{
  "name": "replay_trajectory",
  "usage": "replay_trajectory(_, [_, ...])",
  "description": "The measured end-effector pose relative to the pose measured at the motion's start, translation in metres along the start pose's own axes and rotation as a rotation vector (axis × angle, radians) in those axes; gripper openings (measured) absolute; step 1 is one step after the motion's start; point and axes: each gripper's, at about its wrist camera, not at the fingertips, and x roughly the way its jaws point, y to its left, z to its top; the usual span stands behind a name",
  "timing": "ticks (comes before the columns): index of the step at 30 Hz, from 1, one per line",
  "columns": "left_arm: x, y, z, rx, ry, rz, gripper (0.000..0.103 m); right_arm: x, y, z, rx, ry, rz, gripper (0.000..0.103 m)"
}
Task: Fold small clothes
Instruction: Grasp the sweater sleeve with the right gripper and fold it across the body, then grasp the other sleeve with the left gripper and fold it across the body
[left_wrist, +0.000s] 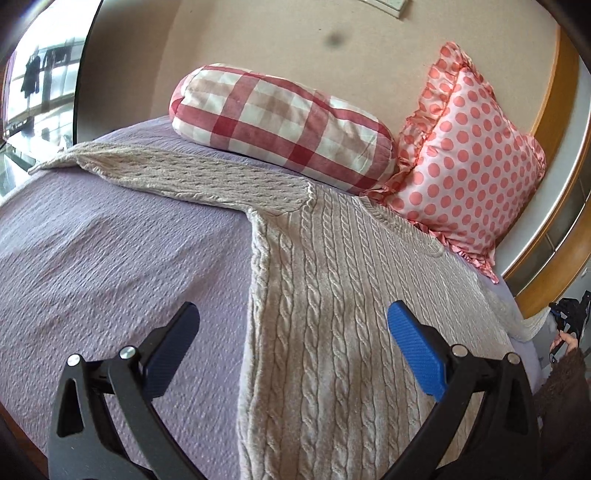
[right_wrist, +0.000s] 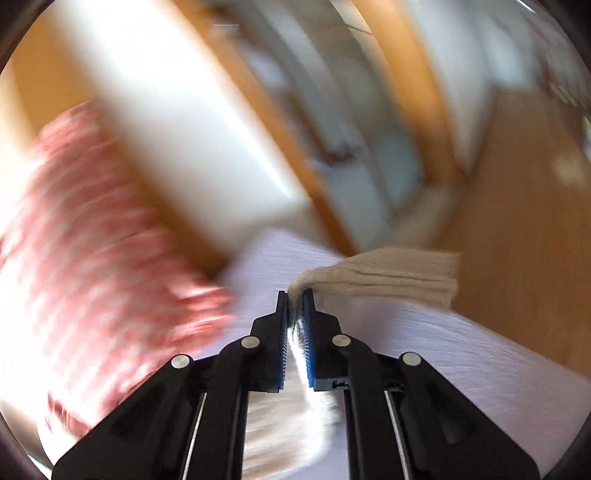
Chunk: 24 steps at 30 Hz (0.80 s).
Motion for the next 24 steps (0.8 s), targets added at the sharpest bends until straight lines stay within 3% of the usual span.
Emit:
replay_trajectory(4, [0.003,0.033,0.018,-0.108,0.017,-0.004,0.101,-0.038,0.141,-0.037,-0.257,0.028,0.292,0.009])
replay_trajectory(8, [0.009,0.069,0.038,-0.214,0.041,0.018,0.101,-0.047,0.257,-0.131,-0.443,0.218,0.551,0.009])
replay_trajectory(10, [0.014,0.087,0.047,-0.255,0.054,0.039,0.101,-0.04,0.296,-0.196,-0.541,0.374,0.607,0.009])
replay_trajectory(13, [0.025,0.115,0.063,-0.314,0.102,0.084,0.101,-0.015,0.336,-0.297,-0.713,0.696,0.587,0.01])
replay_trajectory(15, [0.029,0.137,0.074,-0.377,0.121,0.06,0.101,-0.015,0.335,-0.322,-0.732,0.795,0.586,0.012])
replay_trajectory(16, [0.03,0.148,0.08,-0.405,0.116,0.054,0.101,-0.02,0.331,-0.319,-0.716,0.791,0.604,0.016])
replay_trajectory(17, [0.031,0.16,0.087,-0.427,0.102,0.061,0.1,-0.03,0.325,-0.313,-0.699,0.757,0.615,0.031])
replay_trajectory(18, [0.033,0.172,0.093,-0.441,0.09,0.083,0.1,-0.035,0.318,-0.299,-0.678,0.706,0.621,0.059])
replay_trajectory(20, [0.04,0.196,0.105,-0.479,0.082,0.126,0.096,-0.053,0.305,-0.27,-0.637,0.575,0.62,0.086])
replay_trajectory(24, [0.05,0.239,0.125,-0.579,0.052,0.124,0.082,-0.08,0.262,-0.227,-0.597,0.437,0.581,0.086])
